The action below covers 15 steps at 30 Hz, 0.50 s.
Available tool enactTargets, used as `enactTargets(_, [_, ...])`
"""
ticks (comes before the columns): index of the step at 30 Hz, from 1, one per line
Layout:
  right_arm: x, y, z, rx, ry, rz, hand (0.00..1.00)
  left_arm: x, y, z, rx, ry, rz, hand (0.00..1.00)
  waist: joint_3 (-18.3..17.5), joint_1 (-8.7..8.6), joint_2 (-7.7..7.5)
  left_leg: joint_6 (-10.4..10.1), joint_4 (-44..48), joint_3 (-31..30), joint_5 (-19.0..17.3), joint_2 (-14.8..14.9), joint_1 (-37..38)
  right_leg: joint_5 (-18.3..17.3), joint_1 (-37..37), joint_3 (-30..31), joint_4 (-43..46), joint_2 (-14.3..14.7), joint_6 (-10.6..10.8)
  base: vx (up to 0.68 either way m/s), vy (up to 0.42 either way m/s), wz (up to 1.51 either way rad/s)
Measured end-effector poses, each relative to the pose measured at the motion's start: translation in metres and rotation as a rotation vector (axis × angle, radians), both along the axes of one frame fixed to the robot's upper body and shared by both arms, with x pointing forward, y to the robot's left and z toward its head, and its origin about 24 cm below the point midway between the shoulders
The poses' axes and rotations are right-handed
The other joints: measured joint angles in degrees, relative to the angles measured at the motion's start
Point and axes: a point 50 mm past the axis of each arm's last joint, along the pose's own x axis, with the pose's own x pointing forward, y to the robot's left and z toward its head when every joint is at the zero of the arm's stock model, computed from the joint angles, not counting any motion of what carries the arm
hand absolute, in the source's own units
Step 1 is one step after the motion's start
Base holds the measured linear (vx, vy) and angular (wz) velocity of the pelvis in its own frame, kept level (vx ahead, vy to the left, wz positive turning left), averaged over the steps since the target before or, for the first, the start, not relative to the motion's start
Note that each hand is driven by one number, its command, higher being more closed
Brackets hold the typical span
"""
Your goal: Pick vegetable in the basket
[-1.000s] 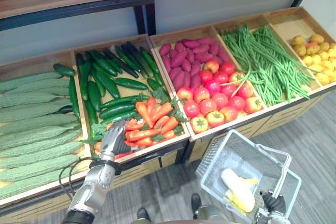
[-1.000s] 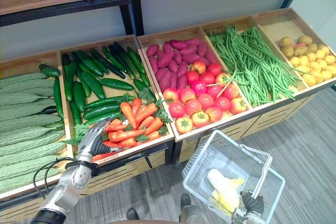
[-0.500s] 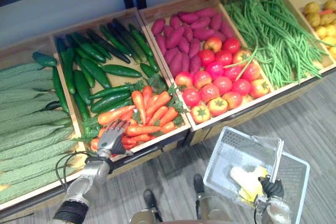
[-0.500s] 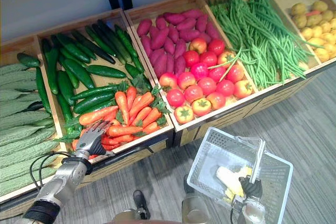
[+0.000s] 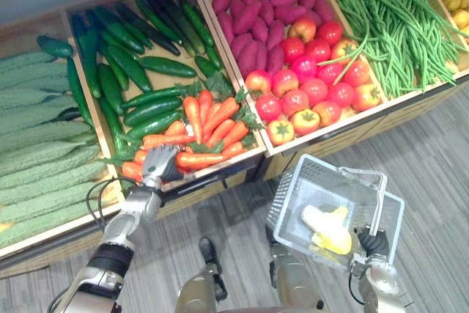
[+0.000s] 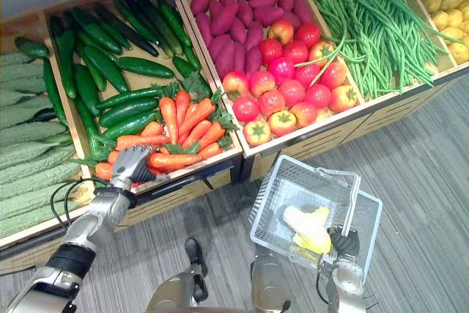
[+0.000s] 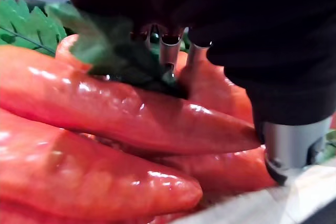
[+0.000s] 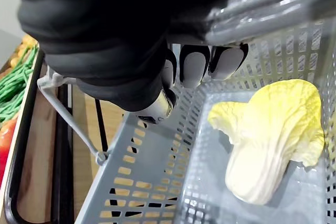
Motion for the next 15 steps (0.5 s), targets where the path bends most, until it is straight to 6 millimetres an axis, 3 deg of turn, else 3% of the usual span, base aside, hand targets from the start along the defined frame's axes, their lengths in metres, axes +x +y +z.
enactTargets(3, [-0.007,0.0,-0.004,0.005,0.021,-0.008,1.0,-0.008,-0.002,-0.007,-0.036,0.022,-0.003,1.0,0.0,-0.54,0.09,1.0,0.2,-0.1,0.8,-0.2,1.2,1.3,1.0,0.5,0.0,0.0,0.8,0.13,0.011,-0.12])
enactTargets(5, [-0.009,0.001,-0.005,0.007,0.026,-0.012,1.0,-0.012,-0.009,-0.013,-0.089,0.039,-0.014,1.0,0.0,-0.6,0.24,1.7,0.3,-0.4,1.6,-0.2,2.1,1.7,2.2,0.6,-0.3,0.2,0.1,0.16,0.011,-0.05])
enactTargets(11, [-0.009,0.003,-0.004,0.011,0.018,-0.02,1.0,-0.015,-0.022,-0.005,-0.186,-0.014,-0.034,1.0,0.0,-0.55,0.31,2.3,0.8,-1.6,0.8,-0.5,4.4,1.7,5.5,0.2,-1.1,0.1,0.0,0.13,0.006,0.07])
enactTargets(15, [-0.008,0.005,-0.002,0.021,0.0,-0.029,1.0,-0.025,-0.02,0.0,-0.285,-0.071,0.007,1.0,-0.3,-0.48,0.78,2.9,2.2,-1.9,-1.0,-0.6,5.0,1.6,6.8,-0.1,-1.1,0.0,-0.1,0.03,0.008,0.04])
